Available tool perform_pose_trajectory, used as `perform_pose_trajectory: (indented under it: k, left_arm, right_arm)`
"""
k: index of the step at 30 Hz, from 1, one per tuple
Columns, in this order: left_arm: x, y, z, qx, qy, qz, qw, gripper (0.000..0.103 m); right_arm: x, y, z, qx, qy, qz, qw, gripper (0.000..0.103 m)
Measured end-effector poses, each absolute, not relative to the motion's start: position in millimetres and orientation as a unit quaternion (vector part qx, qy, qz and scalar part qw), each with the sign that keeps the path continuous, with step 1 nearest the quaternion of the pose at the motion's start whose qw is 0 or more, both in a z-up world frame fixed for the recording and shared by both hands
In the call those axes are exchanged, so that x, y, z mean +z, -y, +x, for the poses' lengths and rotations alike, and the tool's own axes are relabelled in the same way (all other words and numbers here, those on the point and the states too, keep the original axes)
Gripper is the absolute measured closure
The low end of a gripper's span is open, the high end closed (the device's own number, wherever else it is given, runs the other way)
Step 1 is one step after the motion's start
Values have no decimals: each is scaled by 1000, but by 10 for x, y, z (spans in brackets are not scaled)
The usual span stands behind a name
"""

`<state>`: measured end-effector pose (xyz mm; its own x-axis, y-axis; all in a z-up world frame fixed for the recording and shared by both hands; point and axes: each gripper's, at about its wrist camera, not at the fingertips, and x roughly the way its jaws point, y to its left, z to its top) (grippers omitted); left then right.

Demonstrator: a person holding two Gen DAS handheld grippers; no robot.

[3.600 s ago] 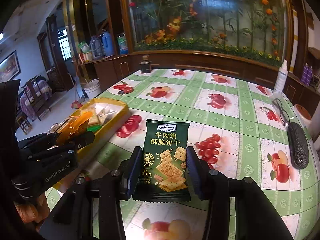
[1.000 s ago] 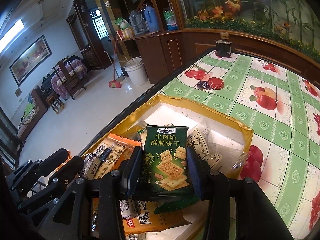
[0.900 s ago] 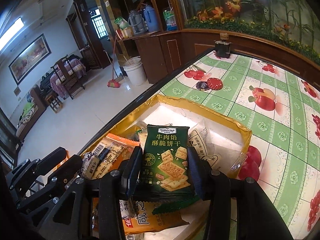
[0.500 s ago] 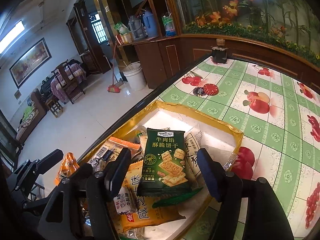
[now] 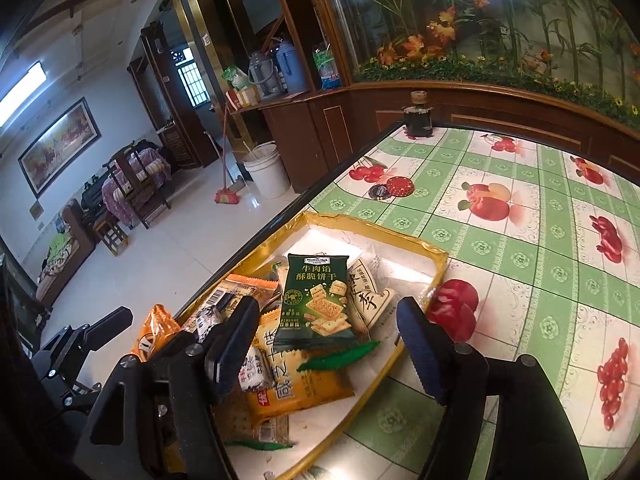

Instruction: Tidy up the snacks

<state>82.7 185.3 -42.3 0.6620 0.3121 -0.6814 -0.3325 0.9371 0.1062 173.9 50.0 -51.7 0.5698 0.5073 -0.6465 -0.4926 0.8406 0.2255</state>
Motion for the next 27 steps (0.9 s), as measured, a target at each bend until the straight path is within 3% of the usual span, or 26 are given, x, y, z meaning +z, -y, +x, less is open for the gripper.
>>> perform_pose_trajectory:
  k: [12, 27]
  left_arm:
    - [-109, -1618, 440, 172, -321, -10, 931, 18]
    - [101, -1370, 133, 174, -299, 3, 938, 18]
  right_arm:
    - [-214, 50, 1234, 269, -330, 35, 904, 12]
    - [-339, 473, 675, 315, -331, 35, 889, 7]
